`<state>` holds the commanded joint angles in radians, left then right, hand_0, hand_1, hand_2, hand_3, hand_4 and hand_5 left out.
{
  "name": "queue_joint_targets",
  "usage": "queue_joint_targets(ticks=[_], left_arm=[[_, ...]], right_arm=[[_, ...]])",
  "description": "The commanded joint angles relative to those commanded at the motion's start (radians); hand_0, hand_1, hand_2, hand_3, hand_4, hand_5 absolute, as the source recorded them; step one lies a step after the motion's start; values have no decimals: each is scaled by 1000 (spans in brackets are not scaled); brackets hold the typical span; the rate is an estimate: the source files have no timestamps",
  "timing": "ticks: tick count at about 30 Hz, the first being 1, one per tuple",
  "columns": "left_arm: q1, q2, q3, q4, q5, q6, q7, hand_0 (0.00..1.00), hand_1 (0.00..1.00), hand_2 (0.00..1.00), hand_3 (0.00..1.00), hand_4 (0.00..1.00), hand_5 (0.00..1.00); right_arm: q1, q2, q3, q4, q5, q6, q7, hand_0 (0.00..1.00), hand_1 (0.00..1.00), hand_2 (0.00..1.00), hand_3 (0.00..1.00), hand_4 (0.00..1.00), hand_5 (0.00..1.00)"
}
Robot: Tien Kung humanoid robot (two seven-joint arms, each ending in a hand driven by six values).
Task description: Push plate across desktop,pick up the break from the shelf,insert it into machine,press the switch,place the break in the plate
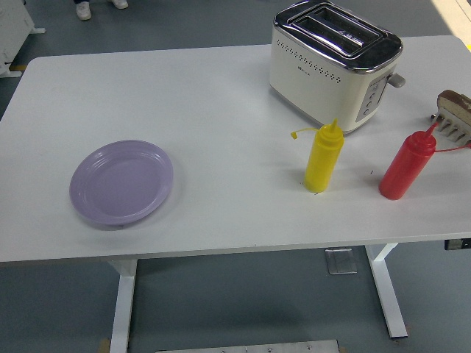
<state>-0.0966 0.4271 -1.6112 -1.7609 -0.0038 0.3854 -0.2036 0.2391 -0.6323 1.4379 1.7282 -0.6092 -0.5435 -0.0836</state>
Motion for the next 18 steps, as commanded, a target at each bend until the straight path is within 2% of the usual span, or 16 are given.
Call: queue_joint_targets(ticks=[1,7,9,13,14,18], left_arm=[[0,0,5,3,10,2,-7,853,793,793,808,801,998],[-3,7,104,63,194,24,-112,853,793,793,808,801,998],[-4,9,129,89,266,24,-137,859,794,792,808,799,998],[-7,8,148,138,370,21,-154,859,794,792,808,799,998],[-9,8,150,150,394,20,-156,862,793,786,804,798,998],[-15,3,153,211,465,13,-159,862,793,786,804,798,998]], right_arm=[[4,-2,-6,-5,-12,1,-8,739,664,648,690,582,24],[58,-22,-88,-87,-214,21,-79,739,664,648,690,582,24],[80,-27,-121,-124,-292,50,-106,741,661,648,683,612,2],[108,-25,-159,-182,-436,90,-141,741,661,648,683,612,2],[112,-23,-165,-194,-475,98,-148,786,747,732,723,692,2],[128,-18,-189,-235,-627,134,-176,786,747,732,723,692,2]])
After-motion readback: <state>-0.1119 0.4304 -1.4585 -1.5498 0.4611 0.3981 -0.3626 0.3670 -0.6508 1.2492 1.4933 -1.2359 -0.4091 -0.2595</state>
